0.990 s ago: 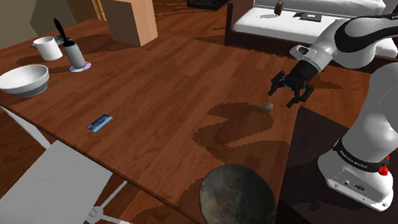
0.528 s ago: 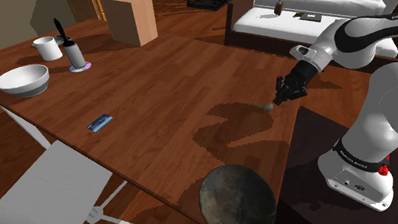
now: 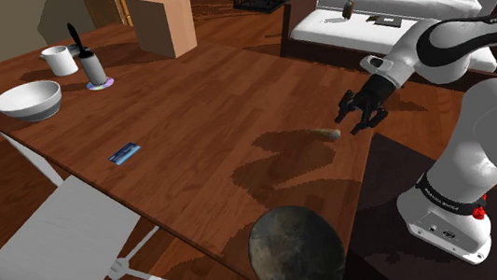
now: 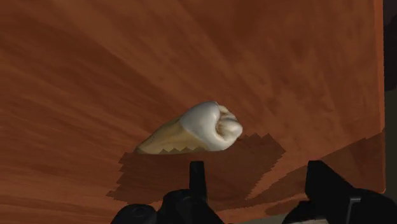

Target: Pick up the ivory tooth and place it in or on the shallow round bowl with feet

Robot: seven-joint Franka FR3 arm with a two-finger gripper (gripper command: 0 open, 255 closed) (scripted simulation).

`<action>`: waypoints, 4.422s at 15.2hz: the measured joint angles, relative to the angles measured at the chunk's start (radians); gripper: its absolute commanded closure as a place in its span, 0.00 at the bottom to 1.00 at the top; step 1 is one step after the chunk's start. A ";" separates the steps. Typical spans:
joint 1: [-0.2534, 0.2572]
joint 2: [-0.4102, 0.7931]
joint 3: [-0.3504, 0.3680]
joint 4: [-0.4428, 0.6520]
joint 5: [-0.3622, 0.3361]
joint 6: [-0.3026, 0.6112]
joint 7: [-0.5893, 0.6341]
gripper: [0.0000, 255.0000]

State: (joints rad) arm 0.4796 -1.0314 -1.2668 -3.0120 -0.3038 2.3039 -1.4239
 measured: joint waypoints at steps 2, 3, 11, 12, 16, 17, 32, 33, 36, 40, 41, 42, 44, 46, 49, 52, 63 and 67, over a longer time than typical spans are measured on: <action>0.002 0.163 0.358 0.009 0.047 0.086 0.366 0.00; -0.009 0.281 0.554 0.059 0.070 0.074 0.638 0.00; 0.001 0.783 0.920 0.318 0.080 -0.038 1.336 0.00; 0.000 0.794 0.919 0.308 0.078 -0.020 1.338 0.00; 0.000 0.810 0.917 0.299 0.078 0.005 1.340 0.00; 0.000 0.811 0.917 0.299 0.078 0.006 1.340 0.00; -0.001 0.792 0.921 0.304 0.078 -0.015 1.341 1.00; -0.002 0.782 0.923 0.307 0.077 -0.030 1.342 1.00; -0.005 0.752 0.925 0.323 0.074 -0.075 1.340 1.00; -0.007 0.697 0.935 0.340 0.071 -0.147 1.343 1.00; -0.006 0.687 0.939 0.346 0.073 -0.164 1.346 1.00; -0.007 0.673 0.941 0.351 0.072 -0.182 1.345 1.00; -0.009 0.654 0.944 0.366 0.072 -0.216 1.343 1.00; -0.008 0.634 0.950 0.379 0.073 -0.249 1.344 1.00; -0.008 0.609 0.956 0.403 0.075 -0.297 1.342 1.00; -0.009 0.583 0.964 0.424 0.078 -0.345 1.342 1.00; 0.106 0.538 1.124 0.419 0.201 -0.403 1.535 1.00; 0.164 0.560 1.195 0.442 0.263 -0.407 1.626 1.00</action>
State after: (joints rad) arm 0.6432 -0.4716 -0.0713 -2.5702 -0.0412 1.8967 0.2019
